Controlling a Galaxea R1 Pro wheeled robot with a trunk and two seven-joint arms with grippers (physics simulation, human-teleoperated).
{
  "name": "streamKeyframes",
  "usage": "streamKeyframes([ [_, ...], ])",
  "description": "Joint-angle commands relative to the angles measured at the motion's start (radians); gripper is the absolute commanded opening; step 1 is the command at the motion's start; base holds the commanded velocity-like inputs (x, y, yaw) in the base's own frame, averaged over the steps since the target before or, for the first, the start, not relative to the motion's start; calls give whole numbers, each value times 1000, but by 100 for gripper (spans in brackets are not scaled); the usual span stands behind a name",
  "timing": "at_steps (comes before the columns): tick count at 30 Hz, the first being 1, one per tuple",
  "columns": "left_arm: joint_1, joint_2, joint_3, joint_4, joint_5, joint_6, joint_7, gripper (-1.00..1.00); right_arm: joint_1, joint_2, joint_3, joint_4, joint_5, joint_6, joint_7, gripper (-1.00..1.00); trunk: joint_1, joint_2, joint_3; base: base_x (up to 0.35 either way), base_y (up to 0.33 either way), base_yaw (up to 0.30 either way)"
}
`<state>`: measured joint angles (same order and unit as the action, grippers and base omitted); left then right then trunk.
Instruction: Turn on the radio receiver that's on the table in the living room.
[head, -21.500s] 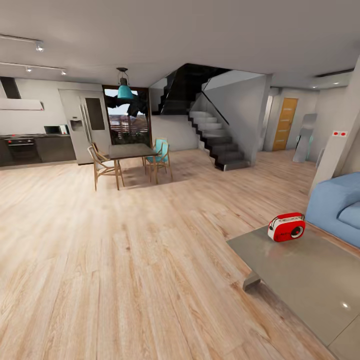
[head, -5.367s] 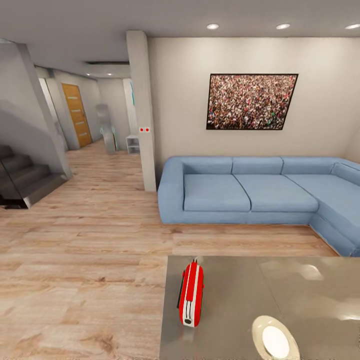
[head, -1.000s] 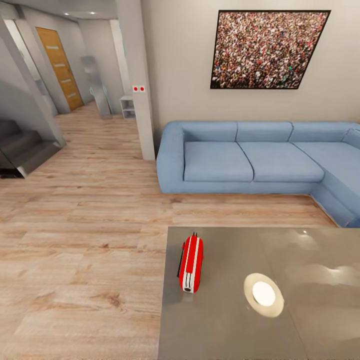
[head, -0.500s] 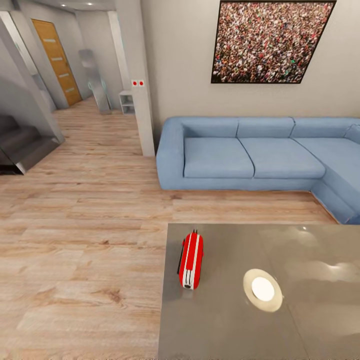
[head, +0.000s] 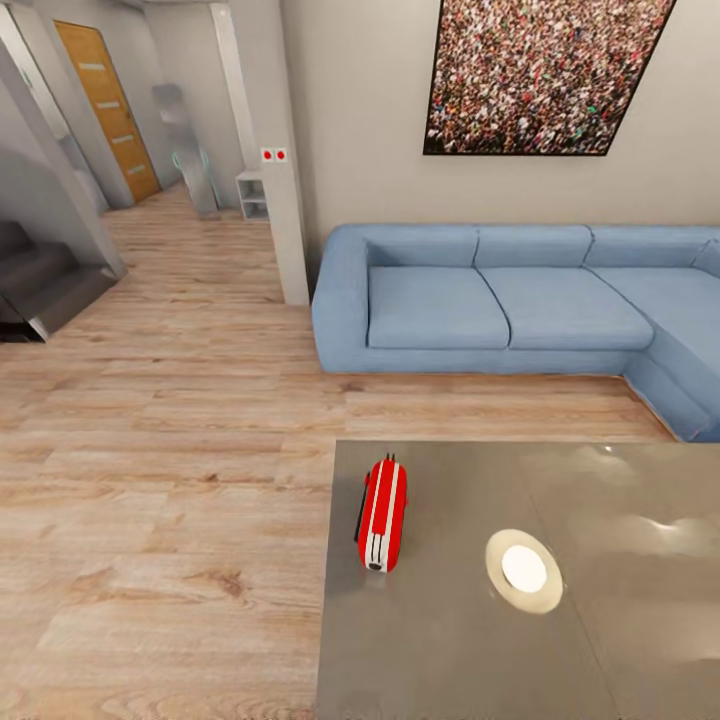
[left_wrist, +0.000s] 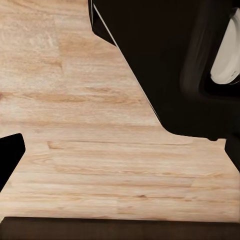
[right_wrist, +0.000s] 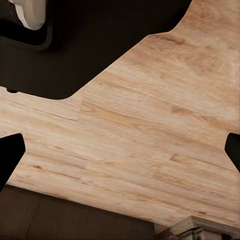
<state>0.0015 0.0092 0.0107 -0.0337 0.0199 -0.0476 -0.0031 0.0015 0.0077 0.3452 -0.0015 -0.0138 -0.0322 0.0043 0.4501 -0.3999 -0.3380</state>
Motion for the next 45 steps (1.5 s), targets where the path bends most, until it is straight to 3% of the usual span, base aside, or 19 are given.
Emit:
streamKeyframes([
  [1,0,0,0,0,0,0,0,100,0,0,0,0,0,0,0,100,0,0,-2,0,0,0],
  [45,0,0,0,0,0,0,0,100,0,0,0,0,0,0,0,100,0,0,-74,0,0,0],
])
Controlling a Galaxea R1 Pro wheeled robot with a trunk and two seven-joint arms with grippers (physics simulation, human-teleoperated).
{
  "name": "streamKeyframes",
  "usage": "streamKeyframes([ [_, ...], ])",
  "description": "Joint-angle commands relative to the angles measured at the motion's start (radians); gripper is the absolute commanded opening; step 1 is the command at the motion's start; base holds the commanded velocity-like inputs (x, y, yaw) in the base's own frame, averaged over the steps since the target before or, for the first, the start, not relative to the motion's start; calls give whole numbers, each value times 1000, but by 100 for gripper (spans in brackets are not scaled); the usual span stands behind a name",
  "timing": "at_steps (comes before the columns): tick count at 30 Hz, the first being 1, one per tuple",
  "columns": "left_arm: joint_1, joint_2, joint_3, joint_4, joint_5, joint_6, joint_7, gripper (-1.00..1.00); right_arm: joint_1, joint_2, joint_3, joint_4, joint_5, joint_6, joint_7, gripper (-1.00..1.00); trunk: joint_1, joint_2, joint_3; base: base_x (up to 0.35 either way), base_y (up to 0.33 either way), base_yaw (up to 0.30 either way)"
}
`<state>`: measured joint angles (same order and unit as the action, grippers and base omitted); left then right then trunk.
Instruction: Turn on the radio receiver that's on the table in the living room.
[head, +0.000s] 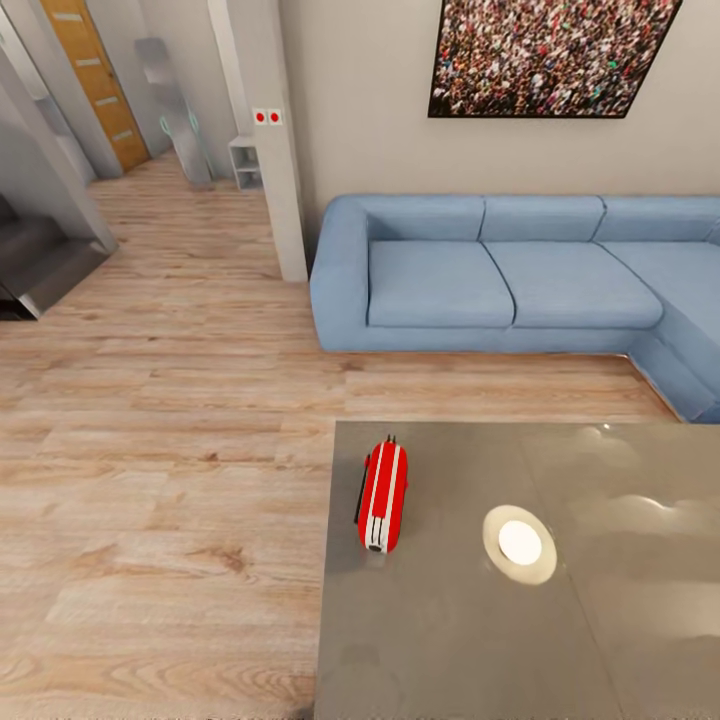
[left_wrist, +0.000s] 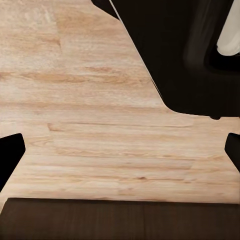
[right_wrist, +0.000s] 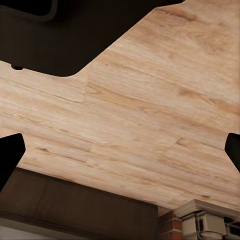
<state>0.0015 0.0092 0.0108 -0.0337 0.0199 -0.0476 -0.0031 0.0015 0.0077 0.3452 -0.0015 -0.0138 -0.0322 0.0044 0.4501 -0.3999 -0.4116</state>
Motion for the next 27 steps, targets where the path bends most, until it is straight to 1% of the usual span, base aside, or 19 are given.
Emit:
streamKeyframes([
  [1,0,0,0,0,0,0,0,100,0,0,0,0,0,0,0,100,0,0,-2,0,0,0],
  [27,0,0,0,0,0,0,0,100,0,0,0,0,0,0,0,100,0,0,-44,0,0,0],
])
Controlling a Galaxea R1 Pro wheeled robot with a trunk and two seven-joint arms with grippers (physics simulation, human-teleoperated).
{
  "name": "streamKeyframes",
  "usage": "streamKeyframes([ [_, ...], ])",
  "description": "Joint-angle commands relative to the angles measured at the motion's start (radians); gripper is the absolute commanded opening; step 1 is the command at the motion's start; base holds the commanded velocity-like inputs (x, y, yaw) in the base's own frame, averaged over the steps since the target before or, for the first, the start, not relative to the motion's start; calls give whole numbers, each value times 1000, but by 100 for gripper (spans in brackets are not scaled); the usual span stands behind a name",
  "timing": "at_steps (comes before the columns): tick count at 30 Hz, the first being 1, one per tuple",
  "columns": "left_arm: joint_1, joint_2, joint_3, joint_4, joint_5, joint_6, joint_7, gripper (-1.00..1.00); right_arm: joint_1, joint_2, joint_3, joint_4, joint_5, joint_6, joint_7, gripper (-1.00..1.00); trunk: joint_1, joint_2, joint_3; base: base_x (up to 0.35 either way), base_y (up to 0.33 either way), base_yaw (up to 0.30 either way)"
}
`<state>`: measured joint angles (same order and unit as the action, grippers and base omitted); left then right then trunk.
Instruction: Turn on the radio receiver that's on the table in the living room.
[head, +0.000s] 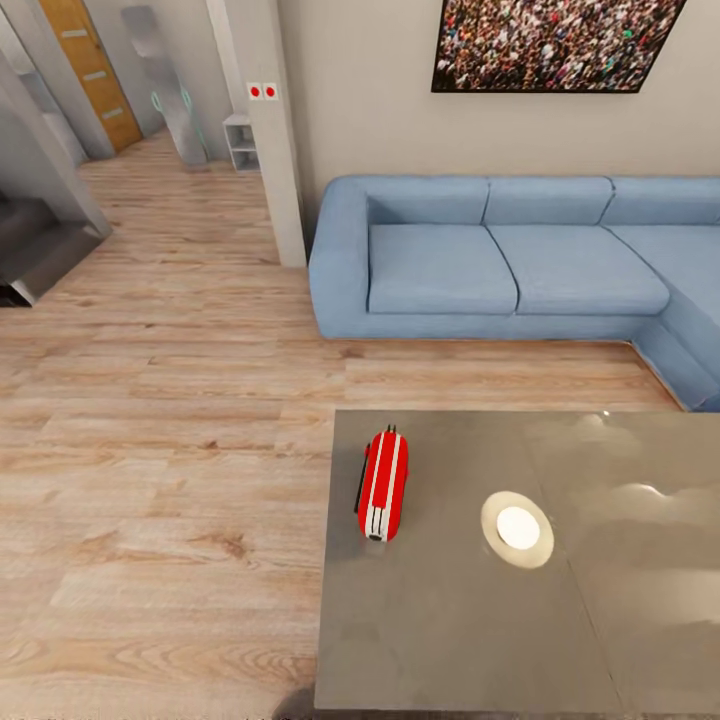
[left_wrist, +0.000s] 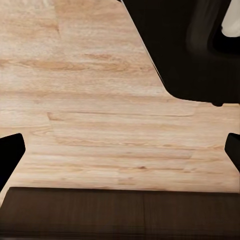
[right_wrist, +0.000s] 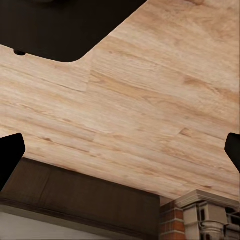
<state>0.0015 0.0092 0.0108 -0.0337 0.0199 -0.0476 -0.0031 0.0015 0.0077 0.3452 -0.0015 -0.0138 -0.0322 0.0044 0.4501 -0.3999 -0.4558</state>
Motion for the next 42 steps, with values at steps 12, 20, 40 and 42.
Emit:
streamKeyframes([
  [12,0,0,0,0,0,0,0,100,0,0,0,0,0,0,0,100,0,0,-20,0,0,0],
  [20,0,0,0,0,0,0,0,100,0,0,0,0,0,0,0,100,0,0,-33,0,0,0],
  [40,0,0,0,0,0,0,0,100,0,0,0,0,0,0,0,100,0,0,-66,0,0,0],
  [42,0,0,0,0,0,0,0,100,0,0,0,0,0,0,0,100,0,0,-69,0,0,0],
])
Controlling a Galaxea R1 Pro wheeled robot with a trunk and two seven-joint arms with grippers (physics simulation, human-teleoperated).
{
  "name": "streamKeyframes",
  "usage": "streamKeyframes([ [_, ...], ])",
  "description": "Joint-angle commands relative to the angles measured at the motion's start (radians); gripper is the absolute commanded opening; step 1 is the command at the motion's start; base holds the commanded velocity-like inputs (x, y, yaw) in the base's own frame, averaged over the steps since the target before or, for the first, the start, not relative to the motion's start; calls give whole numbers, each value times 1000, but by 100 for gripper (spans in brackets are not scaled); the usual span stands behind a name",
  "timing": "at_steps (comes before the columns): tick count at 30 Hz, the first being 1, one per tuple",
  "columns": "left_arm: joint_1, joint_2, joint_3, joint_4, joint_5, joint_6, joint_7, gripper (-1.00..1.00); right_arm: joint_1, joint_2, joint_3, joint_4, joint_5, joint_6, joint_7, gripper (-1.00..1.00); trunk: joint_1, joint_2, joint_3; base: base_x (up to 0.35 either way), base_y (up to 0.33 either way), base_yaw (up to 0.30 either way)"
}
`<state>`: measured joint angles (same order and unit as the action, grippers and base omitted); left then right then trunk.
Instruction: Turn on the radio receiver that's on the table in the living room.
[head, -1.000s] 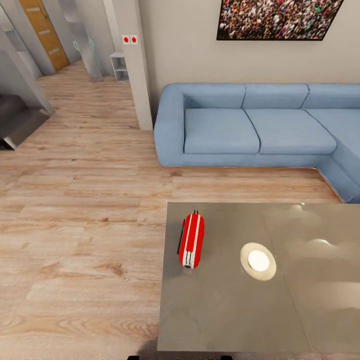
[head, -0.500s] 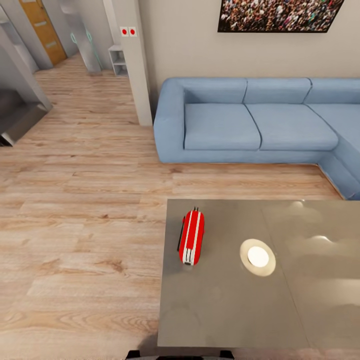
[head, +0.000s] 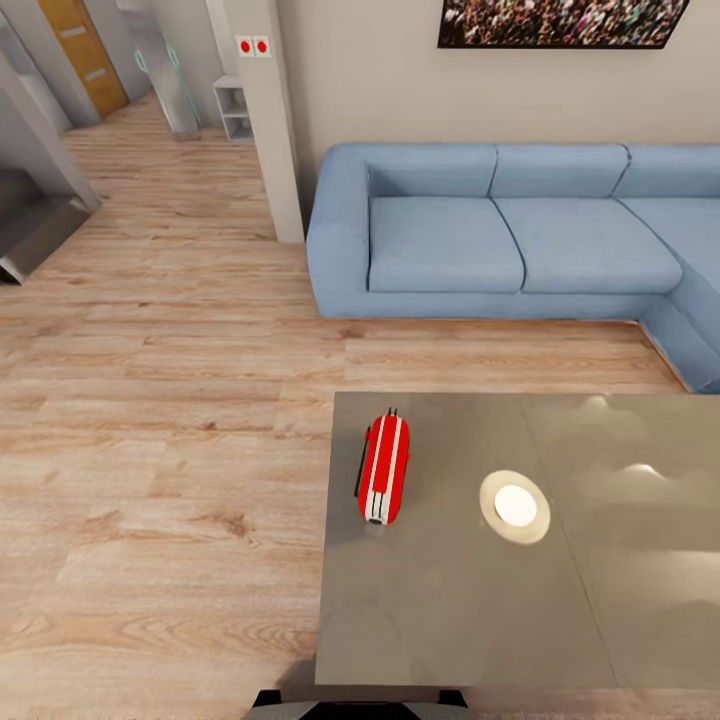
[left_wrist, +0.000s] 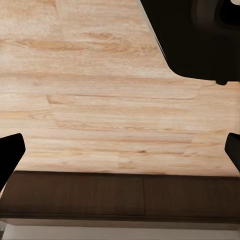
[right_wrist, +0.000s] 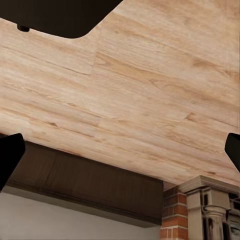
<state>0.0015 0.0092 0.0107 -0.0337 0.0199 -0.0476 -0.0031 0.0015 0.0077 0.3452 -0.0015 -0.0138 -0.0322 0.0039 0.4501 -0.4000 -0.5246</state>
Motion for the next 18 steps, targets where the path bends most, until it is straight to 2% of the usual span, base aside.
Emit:
streamKeyframes([
  [1,0,0,0,0,0,0,0,100,0,0,0,0,0,0,0,100,0,0,-2,0,0,0],
  [8,0,0,0,0,0,0,0,100,0,-1,0,0,-1,-1,1,100,0,0,-13,0,0,0],
  [18,0,0,0,0,0,0,0,100,0,-3,-1,0,-3,-10,5,100,0,0,-16,0,0,0],
])
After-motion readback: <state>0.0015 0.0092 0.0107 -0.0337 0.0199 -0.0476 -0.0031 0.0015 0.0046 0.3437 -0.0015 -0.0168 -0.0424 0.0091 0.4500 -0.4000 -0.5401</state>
